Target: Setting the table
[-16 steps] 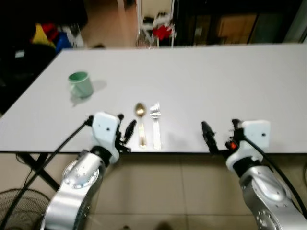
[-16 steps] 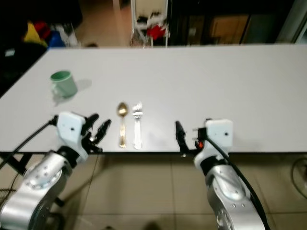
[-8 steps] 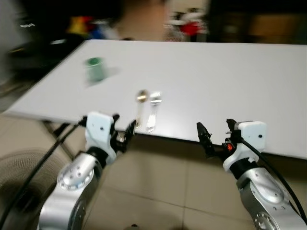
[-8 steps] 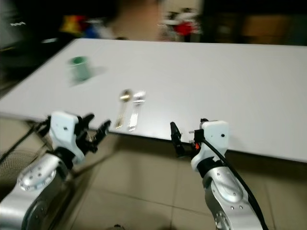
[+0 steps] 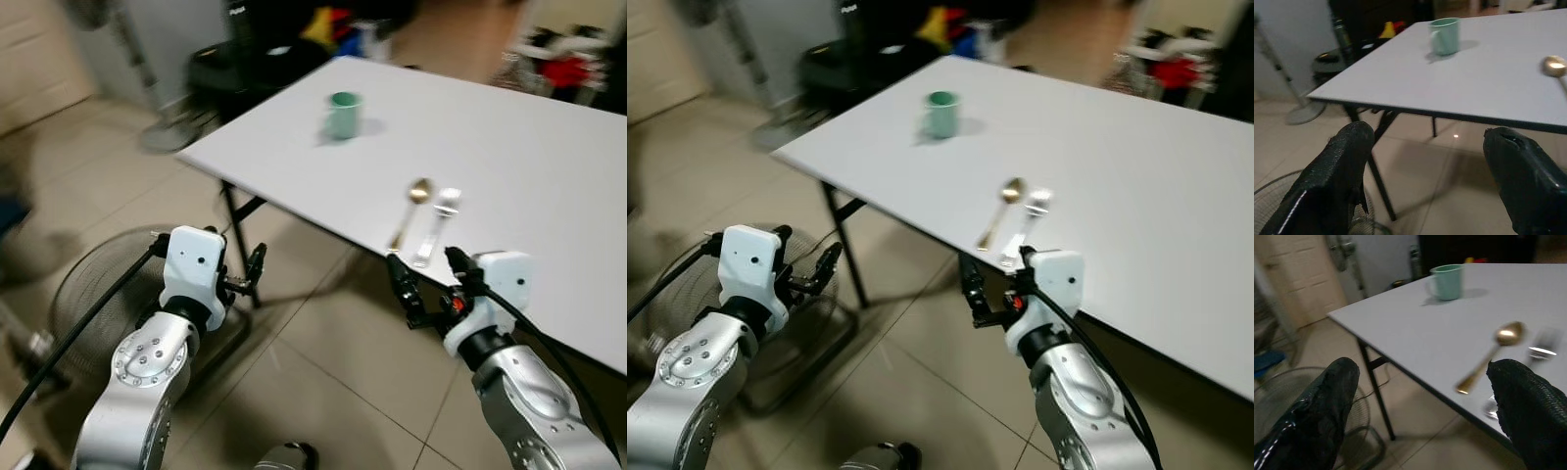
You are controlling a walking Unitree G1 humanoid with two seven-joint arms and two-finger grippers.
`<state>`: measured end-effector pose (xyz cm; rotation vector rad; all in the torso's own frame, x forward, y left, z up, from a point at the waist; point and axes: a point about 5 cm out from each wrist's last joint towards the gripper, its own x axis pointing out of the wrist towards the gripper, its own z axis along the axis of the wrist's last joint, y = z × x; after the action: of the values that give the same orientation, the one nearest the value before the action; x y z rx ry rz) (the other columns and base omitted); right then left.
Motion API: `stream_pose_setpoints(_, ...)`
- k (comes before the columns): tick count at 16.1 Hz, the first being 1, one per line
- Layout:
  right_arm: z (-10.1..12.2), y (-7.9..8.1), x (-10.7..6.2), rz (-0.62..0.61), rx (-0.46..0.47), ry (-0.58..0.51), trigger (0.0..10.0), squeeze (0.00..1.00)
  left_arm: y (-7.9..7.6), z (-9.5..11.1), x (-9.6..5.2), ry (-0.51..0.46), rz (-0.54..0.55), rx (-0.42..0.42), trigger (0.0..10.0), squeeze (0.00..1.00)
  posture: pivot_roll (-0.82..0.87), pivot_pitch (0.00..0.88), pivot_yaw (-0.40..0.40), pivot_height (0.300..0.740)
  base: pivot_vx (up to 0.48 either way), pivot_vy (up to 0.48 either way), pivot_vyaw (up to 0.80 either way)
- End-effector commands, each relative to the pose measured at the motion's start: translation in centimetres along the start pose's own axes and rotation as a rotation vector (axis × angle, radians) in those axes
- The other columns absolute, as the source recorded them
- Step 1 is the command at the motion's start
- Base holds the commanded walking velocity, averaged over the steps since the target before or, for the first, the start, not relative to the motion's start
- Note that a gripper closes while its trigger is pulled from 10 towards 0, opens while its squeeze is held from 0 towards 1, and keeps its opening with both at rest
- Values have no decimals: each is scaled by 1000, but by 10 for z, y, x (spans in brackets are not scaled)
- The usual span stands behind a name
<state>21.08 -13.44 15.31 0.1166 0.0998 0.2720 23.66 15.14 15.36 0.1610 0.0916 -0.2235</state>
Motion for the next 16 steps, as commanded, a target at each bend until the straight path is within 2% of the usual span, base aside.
stream_pose_setpoints(1,0,2,2,9,12,-3,10000,1000,4,0,0,1,31,27,10000,816,96,0,65,740,0,0,800)
stream_pose_setpoints(2,-1,2,2,3,24,-4,10000,1000,5,1,0,-5,42,30,10000,584,96,0,65,740,0,0,800)
stream_pose_setpoints(3,-2,2,3,5,25,-4,10000,1000,4,4,0,-24,41,30,10000,0,105,0,54,740,0,0,800)
stream_pose_setpoints(6,0,1,14,18,17,-16,10000,1000,2,2,0,-28,38,53,10000,0,114,0,50,740,0,0,800)
stream_pose_setpoints(9,0,1,12,26,23,-16,10000,1000,-4,2,0,-17,-6,76,10000,0,114,0,46,740,0,0,800)
stream_pose_setpoints(12,-2,2,15,14,37,-19,10000,1000,0,-1,2,-12,8,51,10000,0,105,0,55,740,0,0,800)
stream_pose_setpoints(16,-5,0,9,2,42,-4,10000,1000,0,-2,3,6,3,36,10000,0,91,0,64,740,0,0,800)
